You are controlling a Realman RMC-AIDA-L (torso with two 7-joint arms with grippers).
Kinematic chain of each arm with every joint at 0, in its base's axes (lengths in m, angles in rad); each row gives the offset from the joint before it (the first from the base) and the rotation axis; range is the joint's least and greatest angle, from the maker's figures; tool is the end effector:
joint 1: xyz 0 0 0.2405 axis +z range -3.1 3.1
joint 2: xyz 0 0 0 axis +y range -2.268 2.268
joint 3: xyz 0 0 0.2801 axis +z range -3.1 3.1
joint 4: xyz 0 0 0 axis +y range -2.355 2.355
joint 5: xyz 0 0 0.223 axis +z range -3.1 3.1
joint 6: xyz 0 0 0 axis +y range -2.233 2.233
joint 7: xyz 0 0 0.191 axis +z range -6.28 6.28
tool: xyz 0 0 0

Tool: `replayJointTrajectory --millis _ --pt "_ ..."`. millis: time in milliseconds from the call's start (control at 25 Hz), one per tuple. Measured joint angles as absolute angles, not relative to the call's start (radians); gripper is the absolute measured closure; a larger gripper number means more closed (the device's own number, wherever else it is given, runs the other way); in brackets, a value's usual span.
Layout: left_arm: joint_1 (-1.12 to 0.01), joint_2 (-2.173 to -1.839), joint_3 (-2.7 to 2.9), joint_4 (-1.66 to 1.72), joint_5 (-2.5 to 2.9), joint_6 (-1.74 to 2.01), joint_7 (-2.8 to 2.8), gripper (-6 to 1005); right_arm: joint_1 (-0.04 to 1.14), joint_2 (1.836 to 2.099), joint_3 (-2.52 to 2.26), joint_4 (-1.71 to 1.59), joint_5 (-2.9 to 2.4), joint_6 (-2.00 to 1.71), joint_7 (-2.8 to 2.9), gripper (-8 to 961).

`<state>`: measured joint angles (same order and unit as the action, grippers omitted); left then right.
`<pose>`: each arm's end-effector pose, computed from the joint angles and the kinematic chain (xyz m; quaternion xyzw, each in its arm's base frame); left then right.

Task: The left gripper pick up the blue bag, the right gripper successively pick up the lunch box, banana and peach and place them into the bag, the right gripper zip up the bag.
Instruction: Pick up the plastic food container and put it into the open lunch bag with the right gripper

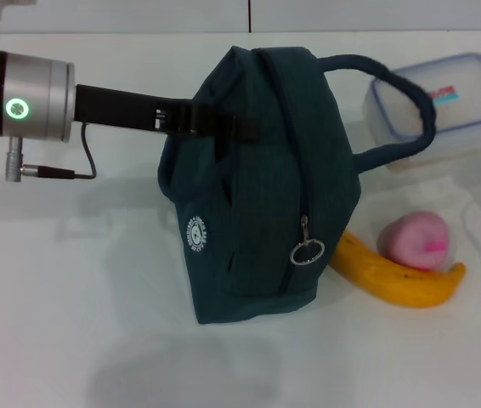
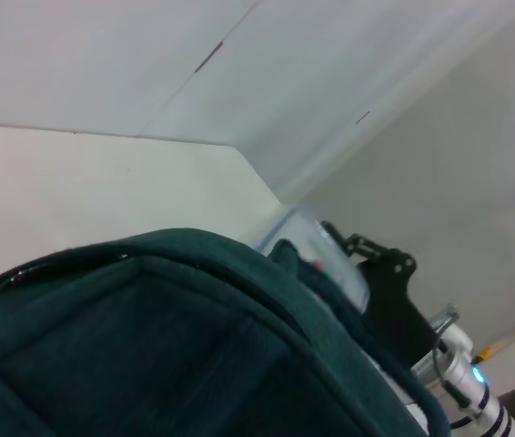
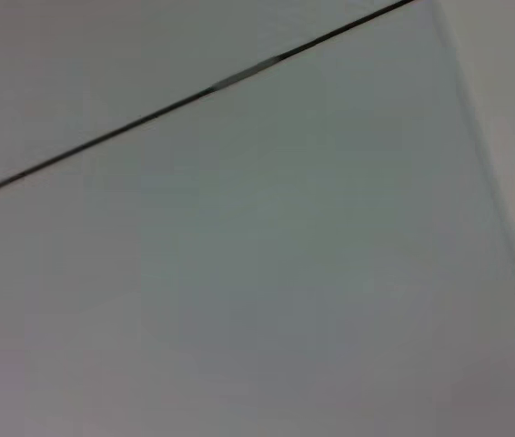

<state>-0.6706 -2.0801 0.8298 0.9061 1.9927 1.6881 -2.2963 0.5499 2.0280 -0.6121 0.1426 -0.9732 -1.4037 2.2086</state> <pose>-0.1746 0.3912 -0.0329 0.8718 0.4396 0.2145 0.0263 0.3190 0.3913 -0.0309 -0.2657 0.7073 0.6550 0.0095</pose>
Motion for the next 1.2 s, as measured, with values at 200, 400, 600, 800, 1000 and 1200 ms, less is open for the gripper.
replayJointTrajectory --millis 200,400,600,800,1000,1200 --pt "-0.672 -2.080 0.830 0.907 1.993 1.682 -2.288 943 0.548 2.028 -0.556 0.140 -0.969 -1.471 2.219 855" --pt "-0.672 -2.077 0.823 0.907 1.993 1.680 -2.286 943 0.540 2.026 -0.491 0.118 -0.966 -1.495 2.220 855" --pt "-0.672 -2.071 0.818 0.907 1.976 1.680 -2.283 942 0.535 2.025 -0.468 0.097 -0.966 -1.495 2.220 855" --pt "-0.672 -2.070 0.818 0.905 1.972 1.678 -2.274 942 0.546 2.026 -0.443 0.093 -0.966 -1.530 2.225 855" --pt "-0.673 -2.075 0.818 0.903 1.971 1.676 -2.273 943 0.590 2.027 -0.443 0.091 -0.972 -1.561 2.234 856" --pt "-0.680 -2.080 0.819 0.902 1.964 1.672 -2.273 943 0.656 2.028 -0.457 0.091 -0.996 -1.565 2.229 856"
